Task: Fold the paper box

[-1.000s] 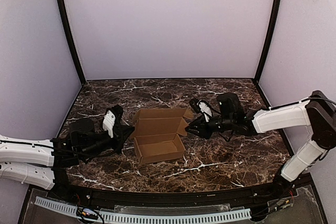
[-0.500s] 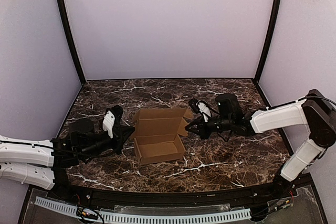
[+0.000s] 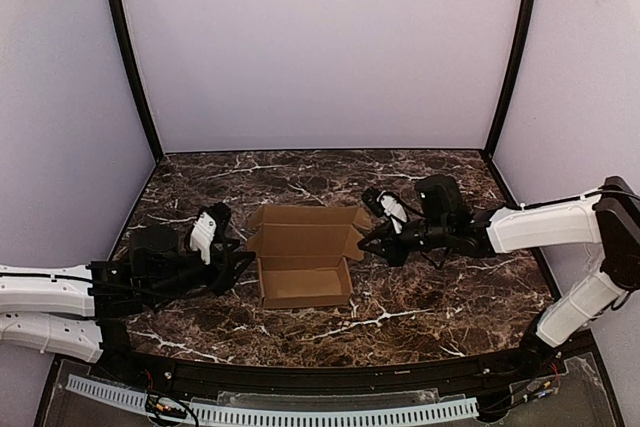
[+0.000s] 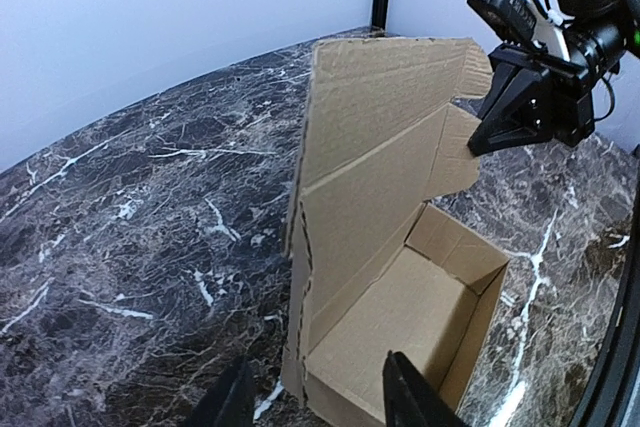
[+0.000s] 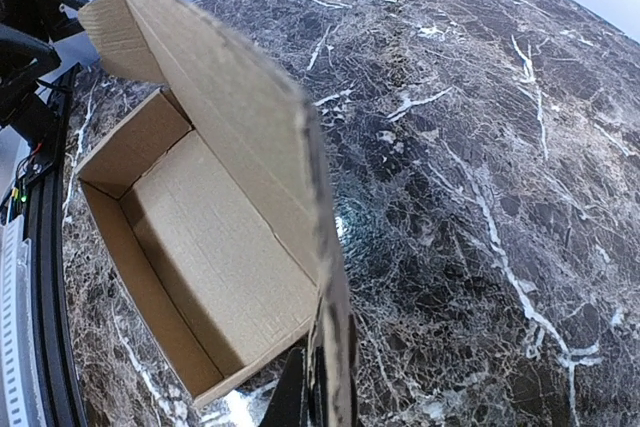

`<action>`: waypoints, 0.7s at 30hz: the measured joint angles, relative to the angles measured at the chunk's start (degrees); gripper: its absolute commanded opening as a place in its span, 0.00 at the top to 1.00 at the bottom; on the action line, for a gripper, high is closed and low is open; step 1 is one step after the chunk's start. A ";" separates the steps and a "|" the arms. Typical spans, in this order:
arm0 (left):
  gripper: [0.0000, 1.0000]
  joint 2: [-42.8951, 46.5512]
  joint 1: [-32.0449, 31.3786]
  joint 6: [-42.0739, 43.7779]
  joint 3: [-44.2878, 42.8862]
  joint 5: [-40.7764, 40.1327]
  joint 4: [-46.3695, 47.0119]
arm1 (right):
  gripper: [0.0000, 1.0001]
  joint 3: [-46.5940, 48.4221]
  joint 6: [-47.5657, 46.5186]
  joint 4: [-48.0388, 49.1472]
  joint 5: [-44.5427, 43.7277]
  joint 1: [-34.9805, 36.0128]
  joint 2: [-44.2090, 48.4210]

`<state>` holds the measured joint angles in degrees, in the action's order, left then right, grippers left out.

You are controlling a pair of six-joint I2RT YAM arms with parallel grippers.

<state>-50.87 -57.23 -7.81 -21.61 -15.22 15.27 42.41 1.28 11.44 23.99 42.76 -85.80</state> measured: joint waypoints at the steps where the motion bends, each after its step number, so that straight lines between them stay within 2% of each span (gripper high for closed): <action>1: 0.50 0.17 0.04 -0.02 -0.66 -0.15 -1.29 | 1.00 0.00 -0.55 -0.87 -0.44 0.26 0.63; 4: 0.45 0.46 0.13 0.00 -2.93 -0.09 -4.90 | 1.00 -0.11 -1.75 -2.80 -1.86 1.25 1.77; 9: 0.44 -0.22 0.48 0.07 -8.02 1.11 -11.34 | 1.00 -0.74 -3.28 -6.05 -4.74 2.78 3.85; 15: 0.50 -4.92 1.01 0.11 -13.97 5.88 -17.81 | 1.00 -1.29 -4.46 -9.11 -7.56 3.78 6.80; 21: 0.53 -8.52 2.21 0.11 -15.02 8.90 -21.84 | 1.00 -1.95 -5.25 -10.78 -8.90 4.26 9.31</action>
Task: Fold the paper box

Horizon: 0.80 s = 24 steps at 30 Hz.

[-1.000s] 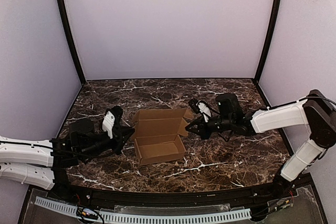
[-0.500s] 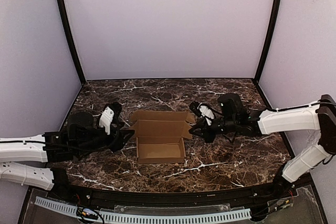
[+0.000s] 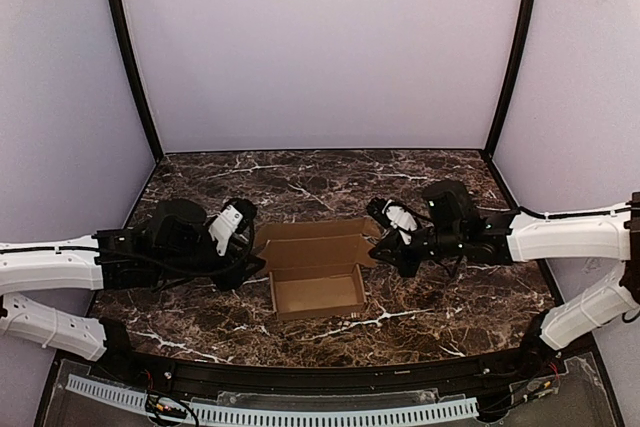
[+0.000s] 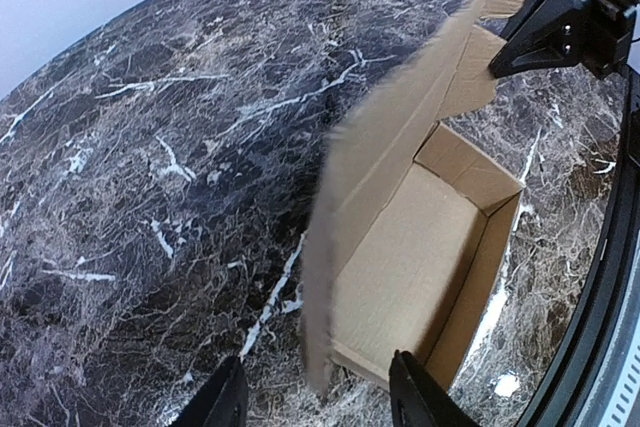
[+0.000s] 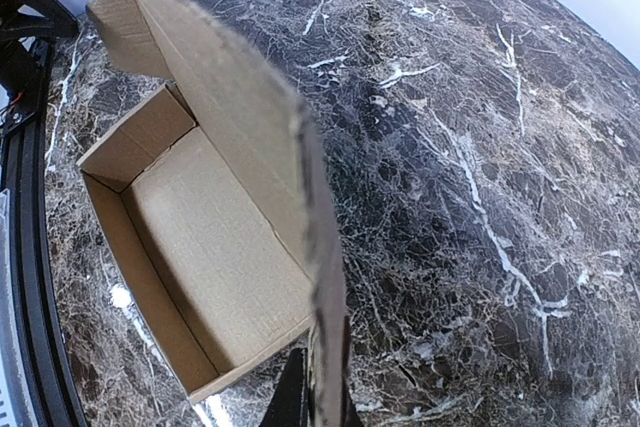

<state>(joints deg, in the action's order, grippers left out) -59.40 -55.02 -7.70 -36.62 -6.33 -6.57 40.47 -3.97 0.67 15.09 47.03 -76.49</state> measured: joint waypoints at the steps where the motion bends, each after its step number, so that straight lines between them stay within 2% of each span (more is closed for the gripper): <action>1: 0.54 -0.31 0.42 -0.04 0.00 0.20 -0.44 | 1.00 -0.15 -0.07 -0.26 -0.07 0.07 0.31; 10: 0.69 -2.19 1.99 -0.28 0.00 3.82 -0.74 | 1.00 -0.63 -0.20 -0.98 -0.20 0.33 0.96; 15: 0.85 -2.97 2.01 -0.42 0.00 6.60 -0.39 | 1.00 -0.63 -0.24 -1.01 -1.03 0.44 0.96; 20: 0.96 -3.23 2.05 -0.24 -0.02 7.80 -0.35 | 1.00 -0.63 -0.26 -1.22 -2.73 1.60 0.85; 24: 0.99 -3.80 2.05 -0.26 -0.15 8.24 -0.35 | 1.00 -0.61 -0.26 -1.38 -4.50 2.99 -0.04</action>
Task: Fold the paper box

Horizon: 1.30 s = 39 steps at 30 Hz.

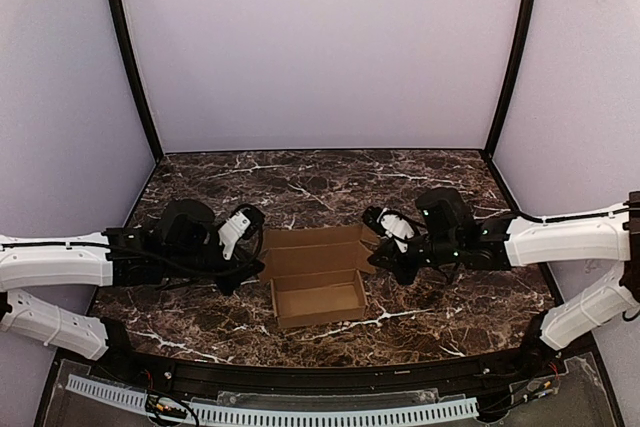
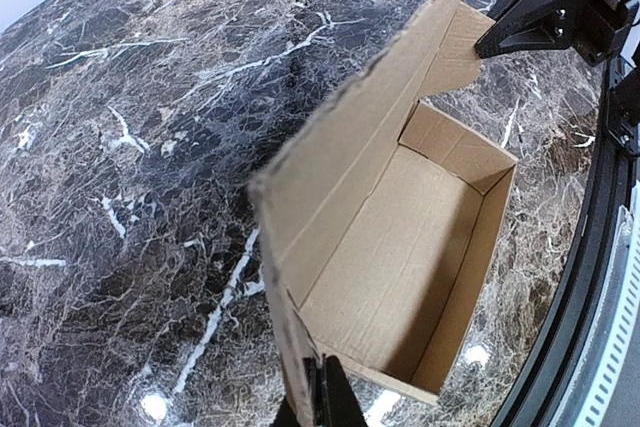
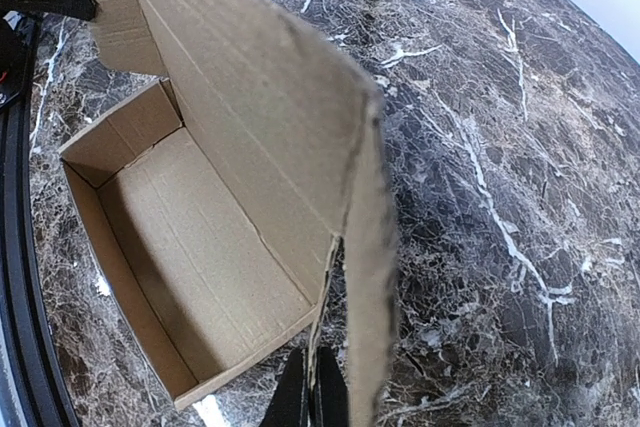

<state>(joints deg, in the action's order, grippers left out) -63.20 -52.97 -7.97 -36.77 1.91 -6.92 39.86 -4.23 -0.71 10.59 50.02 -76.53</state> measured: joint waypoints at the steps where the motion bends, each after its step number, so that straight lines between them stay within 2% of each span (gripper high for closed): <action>1: 1.00 -0.28 0.00 0.00 -0.07 0.00 -0.02 | 1.00 0.11 0.00 0.09 -0.59 0.35 -0.15; 9: 1.00 -3.23 0.17 -0.81 -1.97 -0.83 0.02 | 1.00 3.19 3.56 -2.01 -8.41 4.72 -2.03; 25: 1.00 -12.41 0.55 -4.81 -5.51 -6.88 3.93 | 1.00 9.35 26.05 -4.96 -31.56 15.39 -10.34; 33: 1.00 -12.68 0.70 -5.20 -5.55 -7.08 4.48 | 1.00 11.28 29.00 -6.49 -37.27 17.88 -12.46; 39: 1.00 -8.87 0.68 -5.11 -3.91 -6.62 4.98 | 1.00 11.78 28.81 -6.84 -38.69 18.51 -11.76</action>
<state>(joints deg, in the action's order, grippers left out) -72.07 -52.29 -13.08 -40.69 -4.71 -1.93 51.64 24.58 -7.55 -28.10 68.53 -88.29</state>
